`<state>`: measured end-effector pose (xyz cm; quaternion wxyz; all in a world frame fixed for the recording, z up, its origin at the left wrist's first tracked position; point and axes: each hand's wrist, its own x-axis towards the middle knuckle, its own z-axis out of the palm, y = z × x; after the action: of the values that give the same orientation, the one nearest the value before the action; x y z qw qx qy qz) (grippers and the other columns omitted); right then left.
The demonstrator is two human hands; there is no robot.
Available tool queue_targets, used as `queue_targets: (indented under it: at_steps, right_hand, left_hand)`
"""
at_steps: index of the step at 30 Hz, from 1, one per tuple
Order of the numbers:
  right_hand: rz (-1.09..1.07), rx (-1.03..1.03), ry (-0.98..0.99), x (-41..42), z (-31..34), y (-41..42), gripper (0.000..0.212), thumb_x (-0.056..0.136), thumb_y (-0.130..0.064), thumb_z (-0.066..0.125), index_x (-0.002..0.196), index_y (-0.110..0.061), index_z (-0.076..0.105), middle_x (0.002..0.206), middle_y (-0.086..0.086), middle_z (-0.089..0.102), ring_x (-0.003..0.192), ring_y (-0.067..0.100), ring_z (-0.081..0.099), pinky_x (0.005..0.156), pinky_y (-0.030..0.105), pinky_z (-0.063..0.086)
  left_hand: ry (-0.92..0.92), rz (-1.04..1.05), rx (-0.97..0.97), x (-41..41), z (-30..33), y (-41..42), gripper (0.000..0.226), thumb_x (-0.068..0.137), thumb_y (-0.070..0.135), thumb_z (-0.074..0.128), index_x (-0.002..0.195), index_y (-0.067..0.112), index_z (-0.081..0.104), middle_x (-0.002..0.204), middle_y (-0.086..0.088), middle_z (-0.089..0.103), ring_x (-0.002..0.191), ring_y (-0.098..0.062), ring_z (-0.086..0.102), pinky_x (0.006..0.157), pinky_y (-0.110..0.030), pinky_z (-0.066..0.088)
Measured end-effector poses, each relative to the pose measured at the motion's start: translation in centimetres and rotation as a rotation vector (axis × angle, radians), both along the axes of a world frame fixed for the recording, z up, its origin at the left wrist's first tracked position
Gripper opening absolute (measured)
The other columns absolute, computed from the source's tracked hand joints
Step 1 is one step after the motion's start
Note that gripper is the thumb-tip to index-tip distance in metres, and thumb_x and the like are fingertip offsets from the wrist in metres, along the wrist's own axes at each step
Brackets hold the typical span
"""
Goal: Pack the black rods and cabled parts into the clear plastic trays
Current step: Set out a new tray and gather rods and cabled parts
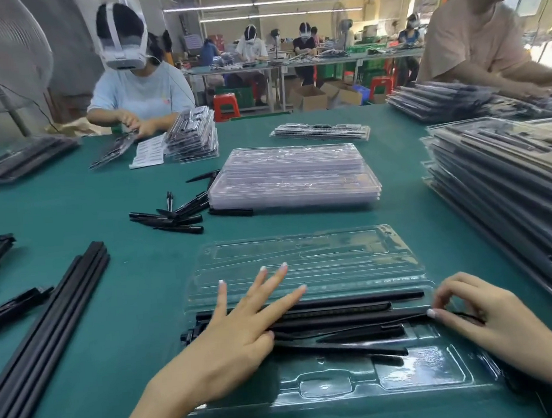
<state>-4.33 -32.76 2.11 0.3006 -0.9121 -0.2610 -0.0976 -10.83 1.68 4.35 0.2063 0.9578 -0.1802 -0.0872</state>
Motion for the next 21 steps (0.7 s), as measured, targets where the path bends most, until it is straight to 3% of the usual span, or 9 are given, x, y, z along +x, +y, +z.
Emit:
queue_targets:
  at_steps: [4,6,8,9,12,15,17,19,21]
  right_hand:
    - [-0.001,0.036,0.019,0.0,-0.1,0.0,0.010,0.074,-0.033,0.072,0.075,-0.031,0.062,0.090,-0.010,0.059,0.044,0.004,0.036,0.052,0.016,0.037]
    - [0.009,0.128,0.062,0.0,0.3,0.0,0.014,0.076,-0.020,0.074,0.078,-0.029,0.064,0.086,-0.011,0.062,0.043,0.001,0.033,0.048,0.013,0.033]
    - [-0.028,0.274,0.184,0.3,1.0,0.0,0.020,0.077,-0.011,0.075,0.081,-0.027,0.065,0.071,-0.017,0.063,0.041,0.002,0.030,0.045,0.010,0.027]
    - [-0.049,0.313,0.262,0.8,1.4,0.1,0.022,0.077,-0.009,0.075,0.081,-0.028,0.065,0.068,-0.017,0.063,0.043,0.005,0.033,0.047,0.011,0.029]
    - [-0.075,0.280,0.541,2.2,3.1,0.0,0.020,0.078,-0.004,0.073,0.087,-0.021,0.068,0.080,-0.002,0.068,0.063,0.014,0.046,0.063,0.025,0.035]
    - [-0.039,0.236,0.826,2.6,4.5,0.3,0.019,0.084,0.004,0.063,0.094,-0.012,0.065,0.079,0.004,0.060,0.044,0.011,0.034,0.041,0.016,0.027]
    - [-0.014,0.222,0.918,2.7,5.4,0.5,0.020,0.086,0.006,0.058,0.098,-0.010,0.063,0.078,0.004,0.056,0.042,0.007,0.027,0.035,0.013,0.022]
    - [0.010,0.244,0.976,2.8,6.1,0.5,0.023,0.088,0.009,0.054,0.101,-0.009,0.060,0.077,0.003,0.055,0.042,0.005,0.025,0.033,0.012,0.021]
    - [0.010,0.333,0.998,3.1,6.6,0.7,0.024,0.088,0.012,0.051,0.104,-0.006,0.058,0.075,0.003,0.056,0.042,0.004,0.024,0.031,0.011,0.020]
  left_hand:
    - [-0.156,-0.060,0.034,-0.7,0.5,-2.6,0.053,0.103,0.037,0.026,0.140,0.056,-0.007,0.145,0.041,-0.022,0.134,0.010,-0.029,0.114,-0.040,-0.023]
    - [-0.248,-0.052,-0.255,-2.1,0.8,-4.1,0.048,0.099,0.040,0.037,0.144,0.047,0.020,0.151,0.033,0.015,0.144,0.002,0.005,0.120,-0.029,0.004]
    - [-0.092,-0.015,-0.719,-3.5,1.4,-6.0,0.039,0.088,0.038,0.048,0.127,0.036,0.054,0.126,0.016,0.059,0.120,-0.006,0.053,0.100,-0.020,0.040]
    - [0.068,-0.019,-0.904,-3.9,1.6,-7.3,0.035,0.084,0.036,0.052,0.117,0.031,0.061,0.112,0.008,0.067,0.105,-0.009,0.062,0.088,-0.021,0.047]
    - [0.376,-0.044,-1.073,-4.0,0.8,-12.3,0.031,0.078,0.030,0.059,0.109,0.025,0.058,0.103,0.004,0.067,0.097,-0.012,0.063,0.086,-0.025,0.051]
    - [0.474,0.035,-1.073,-3.2,0.0,-17.3,0.065,0.061,0.042,0.063,0.121,0.026,0.044,0.117,0.008,0.055,0.100,0.005,0.058,0.095,-0.016,0.045]
    - [0.504,0.088,-1.049,-2.7,-0.5,-19.3,0.096,0.049,0.056,0.061,0.135,0.023,0.036,0.118,0.013,0.052,0.102,0.000,0.058,0.097,-0.021,0.046]
    - [0.496,0.111,-0.997,-2.3,-0.8,-20.0,0.102,0.048,0.061,0.059,0.139,0.023,0.036,0.107,0.017,0.057,0.098,-0.010,0.059,0.096,-0.030,0.047]
    - [0.502,0.083,-1.002,-2.0,-0.8,-20.4,0.089,0.051,0.062,0.062,0.131,0.026,0.045,0.097,0.013,0.065,0.096,-0.010,0.061,0.097,-0.031,0.047]
